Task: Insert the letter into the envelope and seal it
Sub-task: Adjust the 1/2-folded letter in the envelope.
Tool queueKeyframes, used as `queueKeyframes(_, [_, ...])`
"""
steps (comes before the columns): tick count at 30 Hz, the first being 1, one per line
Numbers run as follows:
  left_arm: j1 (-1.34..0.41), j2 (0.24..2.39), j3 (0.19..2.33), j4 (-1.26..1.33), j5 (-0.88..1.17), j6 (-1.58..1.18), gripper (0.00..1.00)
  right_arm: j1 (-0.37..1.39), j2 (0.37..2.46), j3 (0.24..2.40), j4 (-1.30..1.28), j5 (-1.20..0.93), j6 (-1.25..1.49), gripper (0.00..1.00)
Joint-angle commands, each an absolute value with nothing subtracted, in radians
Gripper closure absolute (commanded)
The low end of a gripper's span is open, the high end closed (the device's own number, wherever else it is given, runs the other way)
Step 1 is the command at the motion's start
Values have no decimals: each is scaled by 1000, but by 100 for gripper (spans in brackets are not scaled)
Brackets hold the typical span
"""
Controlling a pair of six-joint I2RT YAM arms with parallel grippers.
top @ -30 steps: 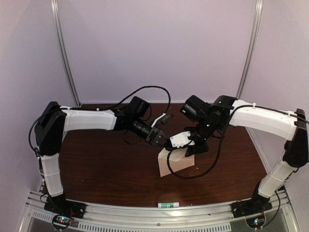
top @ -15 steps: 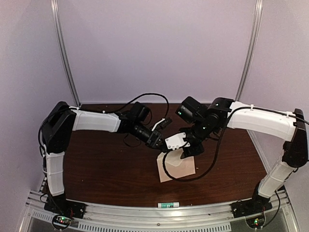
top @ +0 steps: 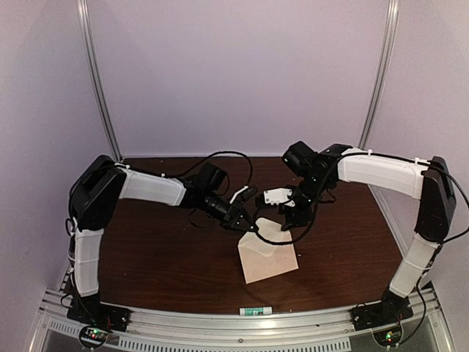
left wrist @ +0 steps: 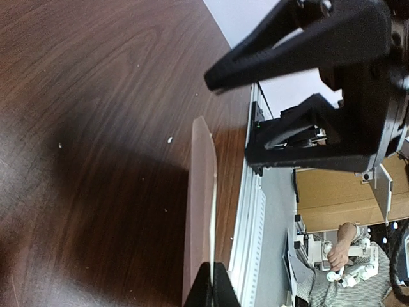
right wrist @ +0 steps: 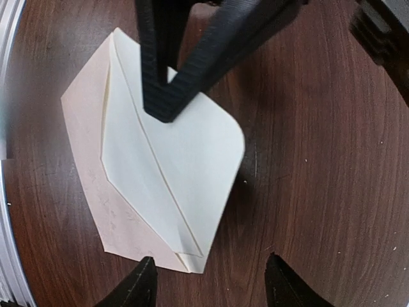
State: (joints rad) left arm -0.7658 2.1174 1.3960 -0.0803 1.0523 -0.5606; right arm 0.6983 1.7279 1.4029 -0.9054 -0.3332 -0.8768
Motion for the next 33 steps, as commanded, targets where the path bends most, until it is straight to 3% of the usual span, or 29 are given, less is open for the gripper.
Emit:
queueKeyframes(1, [-765, 2130, 1386, -14, 1077, -573, 100, 637, 1774, 1456, -944, -506, -843, 42])
queueKeyframes(13, [-765, 2131, 1388, -8, 1083, -591, 100, 630, 1674, 1391, -923, -579, -825, 48])
queueKeyframes(33, [-766, 2106, 1381, 37, 1113, -603, 100, 650, 1718, 1310, -851, -493, -811, 52])
